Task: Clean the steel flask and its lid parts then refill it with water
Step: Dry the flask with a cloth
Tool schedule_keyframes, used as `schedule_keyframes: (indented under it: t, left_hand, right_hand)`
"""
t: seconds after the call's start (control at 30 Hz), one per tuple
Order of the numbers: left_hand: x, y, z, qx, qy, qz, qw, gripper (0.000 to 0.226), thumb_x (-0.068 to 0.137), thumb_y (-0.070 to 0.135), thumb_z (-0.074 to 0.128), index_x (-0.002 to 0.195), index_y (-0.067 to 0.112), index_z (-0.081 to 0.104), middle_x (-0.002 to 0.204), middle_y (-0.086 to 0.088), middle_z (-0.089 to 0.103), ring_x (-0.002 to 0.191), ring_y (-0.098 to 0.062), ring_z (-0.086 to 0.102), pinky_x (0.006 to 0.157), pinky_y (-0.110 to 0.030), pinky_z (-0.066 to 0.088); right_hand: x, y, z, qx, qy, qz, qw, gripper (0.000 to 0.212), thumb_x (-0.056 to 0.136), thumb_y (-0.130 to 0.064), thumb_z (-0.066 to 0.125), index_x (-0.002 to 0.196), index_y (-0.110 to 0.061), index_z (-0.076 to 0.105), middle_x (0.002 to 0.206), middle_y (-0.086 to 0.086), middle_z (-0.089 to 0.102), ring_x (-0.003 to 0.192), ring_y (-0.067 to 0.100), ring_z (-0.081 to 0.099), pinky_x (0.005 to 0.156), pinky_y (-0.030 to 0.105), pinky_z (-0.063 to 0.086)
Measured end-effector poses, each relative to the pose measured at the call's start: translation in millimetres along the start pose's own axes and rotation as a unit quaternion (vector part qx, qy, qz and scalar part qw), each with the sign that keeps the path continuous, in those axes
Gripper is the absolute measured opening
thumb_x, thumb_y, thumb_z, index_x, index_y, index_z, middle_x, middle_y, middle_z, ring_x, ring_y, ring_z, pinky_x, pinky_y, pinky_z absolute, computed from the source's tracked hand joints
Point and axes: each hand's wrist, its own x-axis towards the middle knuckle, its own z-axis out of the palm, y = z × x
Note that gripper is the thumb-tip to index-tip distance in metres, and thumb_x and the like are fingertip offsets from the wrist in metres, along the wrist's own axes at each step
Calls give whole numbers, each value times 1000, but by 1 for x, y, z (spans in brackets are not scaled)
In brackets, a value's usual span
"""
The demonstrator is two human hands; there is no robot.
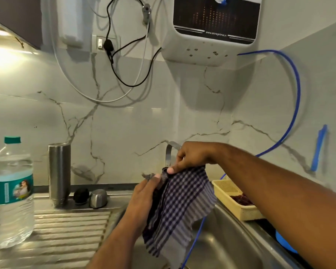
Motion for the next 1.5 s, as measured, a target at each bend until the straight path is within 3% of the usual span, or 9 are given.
schedule_keyframes:
  t: [0.17,0.33,0.5,0.67,0.9,1.07,1.2,1.37,1.5]
  left_hand:
    - [10,-13,-4,277,-15,112,954,76,74,53,83,134,46,38,109,31,53,99,13,52,81,-17,48]
    - [22,-21,-10,310,126,162,928,37,89,20,74,118,35,58,88,25,61,85,9,60,62,-5,45]
    - [35,-29,-13,288,157,115,938,6,94,29,70,98,25,72,84,11,74,81,-7,69,68,-22,52]
    - [37,-35,-16,231,139,62,961,17,95,35,67,90,19,73,82,2,76,81,-17,73,78,-42,60]
    - [19,-29,-10,125,25,-32,991,45,99,50,52,96,12,74,87,-2,79,78,-13,75,68,-24,55]
    - [17,-33,-10,96,109,-115,983,48,103,52,44,95,14,72,95,-2,76,90,-18,68,64,-28,45]
    - [12,-38,4,73,31,-135,988,42,105,45,46,105,15,75,105,-3,77,92,-14,71,73,-27,49]
    - [15,-42,5,0,-80,-110,991,50,91,53,64,129,22,63,117,0,76,111,-16,71,101,-39,53]
    - [17,-46,6,32,-33,-54,998,44,85,22,79,125,19,62,106,6,78,95,-5,74,72,-16,57]
  right_hand:
    - [8,-16,22,42,-23,-67,997,37,74,-49,87,101,-27,77,97,-11,72,97,9,66,83,28,53]
    - [7,-11,45,126,-39,-140,981,49,74,-33,91,118,-28,72,110,-12,74,106,7,69,99,32,54]
    - [18,32,102,353,1,-57,934,73,68,-31,96,131,-18,61,117,-4,73,110,13,69,99,36,54]
    - [25,48,140,467,58,-2,882,10,90,-26,77,92,-17,77,83,-2,74,80,13,65,75,33,51]
    - [15,41,139,372,193,10,908,13,94,-38,71,90,-26,72,82,-11,74,76,-2,68,62,14,46]
    - [13,48,140,417,205,139,874,36,86,-40,77,86,-5,73,88,14,76,83,27,73,70,37,56]
    - [13,42,143,456,178,188,852,30,89,-33,74,99,-6,69,88,6,72,77,18,68,56,27,47]
    - [14,31,144,556,50,62,827,38,88,-34,79,118,-12,71,106,7,78,105,25,73,99,45,56]
    - [12,32,139,556,60,23,829,21,99,-22,65,114,-10,73,105,9,78,104,25,72,94,42,57]
